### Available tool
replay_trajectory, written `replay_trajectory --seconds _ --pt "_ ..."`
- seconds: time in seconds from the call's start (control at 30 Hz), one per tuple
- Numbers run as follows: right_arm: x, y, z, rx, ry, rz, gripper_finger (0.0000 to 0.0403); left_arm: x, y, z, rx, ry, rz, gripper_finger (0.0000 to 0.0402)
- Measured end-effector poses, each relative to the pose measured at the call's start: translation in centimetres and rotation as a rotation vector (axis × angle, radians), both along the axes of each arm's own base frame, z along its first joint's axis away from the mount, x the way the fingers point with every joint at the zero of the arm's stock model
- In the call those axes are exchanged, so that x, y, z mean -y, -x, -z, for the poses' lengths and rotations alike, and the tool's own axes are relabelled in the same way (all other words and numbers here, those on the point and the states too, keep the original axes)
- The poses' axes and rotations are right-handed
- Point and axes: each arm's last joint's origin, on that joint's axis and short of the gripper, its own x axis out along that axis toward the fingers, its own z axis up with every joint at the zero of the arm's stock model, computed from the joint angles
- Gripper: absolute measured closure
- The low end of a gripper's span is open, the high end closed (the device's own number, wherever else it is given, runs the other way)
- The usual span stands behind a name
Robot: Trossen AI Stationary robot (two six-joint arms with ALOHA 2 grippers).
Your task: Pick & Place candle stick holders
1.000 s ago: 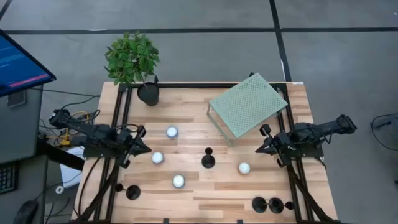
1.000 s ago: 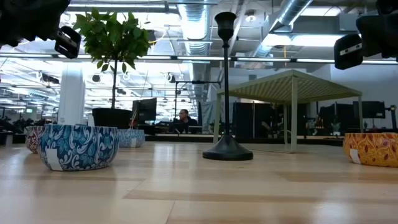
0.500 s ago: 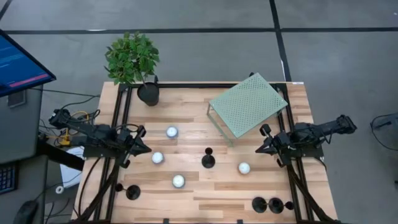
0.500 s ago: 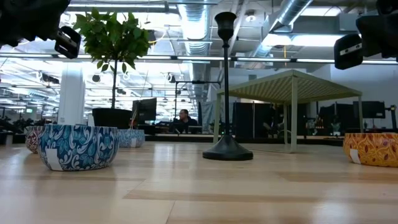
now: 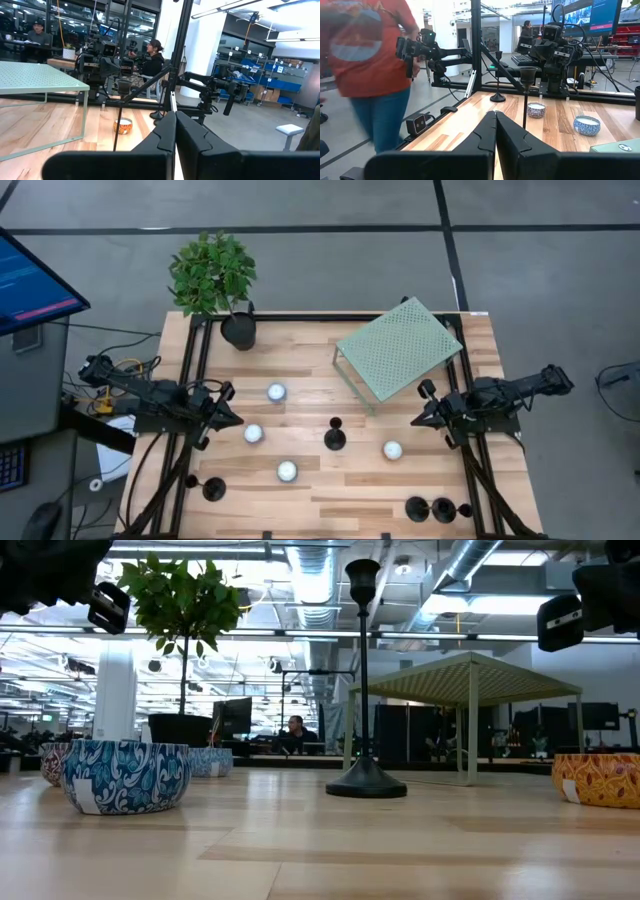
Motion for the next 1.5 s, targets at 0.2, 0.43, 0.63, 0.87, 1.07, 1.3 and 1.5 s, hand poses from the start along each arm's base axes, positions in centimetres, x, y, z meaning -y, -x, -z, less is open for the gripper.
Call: replay_trajectory --seconds 0.2,0.43,0.63,0.87,1.07,1.3,1.5 --pt "0.0 0.0 0.0 0.0 0.0 0.0 0.0403 0.0 0.0 0.0 0.0 0.0 0.0 0.0394" --pt "0.0 0.0 0.0 0.0 0.0 0.0 0.0403 0.0 0.0 0.0 0.0 0.0 0.0 0.0394" --pt "0.0 0.0 0.0 0.0 0.0 0.0 0.0403 -0.1 0.0 0.0 -0.004 0.013 -0.041 0.0394" --pt "0.0 0.0 0.0 0.0 0.0 0.0 0.0403 -0.1 0.0 0.0 -0.003 0.014 -0.044 0.0394" --pt "0.0 0.0 0.0 0.002 0.004 0.004 0.0403 -0.2 0.0 -0.2 0.016 0.023 -0.043 0.0394" --pt "0.0 0.0 -0.3 -0.045 -0.198 -0.016 0.0403 -0.5 0.4 -1.3 0.123 0.088 -0.08 0.0394" --pt "0.0 0.2 -1.4 -0.038 -0.427 -0.049 0.0403 -0.7 1.1 -2.5 0.26 0.152 -0.076 0.0394"
